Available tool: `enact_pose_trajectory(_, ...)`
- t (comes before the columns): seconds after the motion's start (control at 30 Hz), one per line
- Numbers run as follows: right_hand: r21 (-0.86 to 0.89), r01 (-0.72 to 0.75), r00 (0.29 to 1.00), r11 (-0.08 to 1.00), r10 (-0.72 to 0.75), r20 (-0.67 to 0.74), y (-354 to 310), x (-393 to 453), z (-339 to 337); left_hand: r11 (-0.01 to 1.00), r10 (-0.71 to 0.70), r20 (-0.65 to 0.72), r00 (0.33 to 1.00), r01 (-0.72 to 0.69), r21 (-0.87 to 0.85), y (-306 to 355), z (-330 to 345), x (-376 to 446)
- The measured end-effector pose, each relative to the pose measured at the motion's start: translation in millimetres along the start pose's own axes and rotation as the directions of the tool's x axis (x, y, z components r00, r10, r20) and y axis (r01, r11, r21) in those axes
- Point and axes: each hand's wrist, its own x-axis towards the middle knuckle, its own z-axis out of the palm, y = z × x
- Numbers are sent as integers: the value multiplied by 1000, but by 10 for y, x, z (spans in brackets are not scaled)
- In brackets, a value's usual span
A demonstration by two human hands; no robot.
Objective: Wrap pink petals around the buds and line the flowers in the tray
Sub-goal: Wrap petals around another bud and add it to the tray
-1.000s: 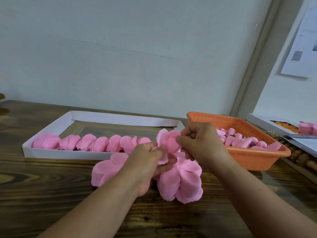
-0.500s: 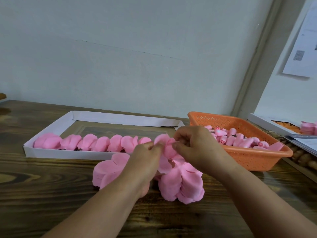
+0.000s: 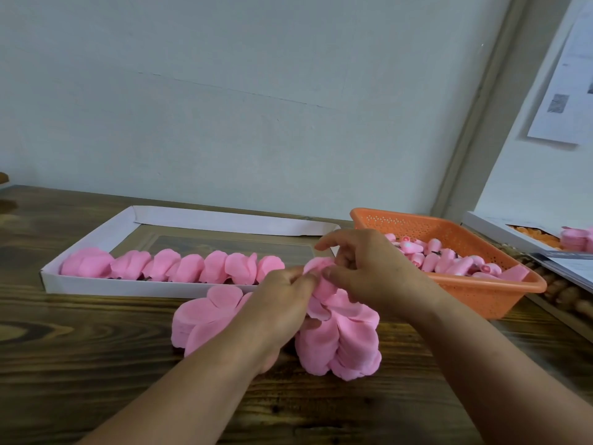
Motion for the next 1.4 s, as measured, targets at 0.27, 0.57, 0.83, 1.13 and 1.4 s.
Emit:
enact_pose_trajectory(0.27, 83, -87, 992, 993, 94, -82, -7, -33, -58, 943, -99, 111, 989, 129, -307, 95, -38, 3)
enact_pose_trajectory(0.57, 231, -141, 975, 963, 176, -135, 81, -49, -92, 923, -61, 143, 988, 111, -368, 54, -49, 5)
enact_pose_trajectory(0.83, 202, -141, 981, 969, 164, -100, 112, -50, -30, 985, -73, -39, 997, 66, -162, 21, -1, -6)
enact_pose_trajectory(1.13, -118, 34, 995, 992, -45, -84, -7, -103, 8, 936, 89, -125, 988, -40, 351, 50, -44, -8)
enact_pose_trajectory(1.4, -139, 35, 998, 990, -43, -52, -149, -97, 59, 956, 137, -66, 988, -115, 271, 43, -68, 12)
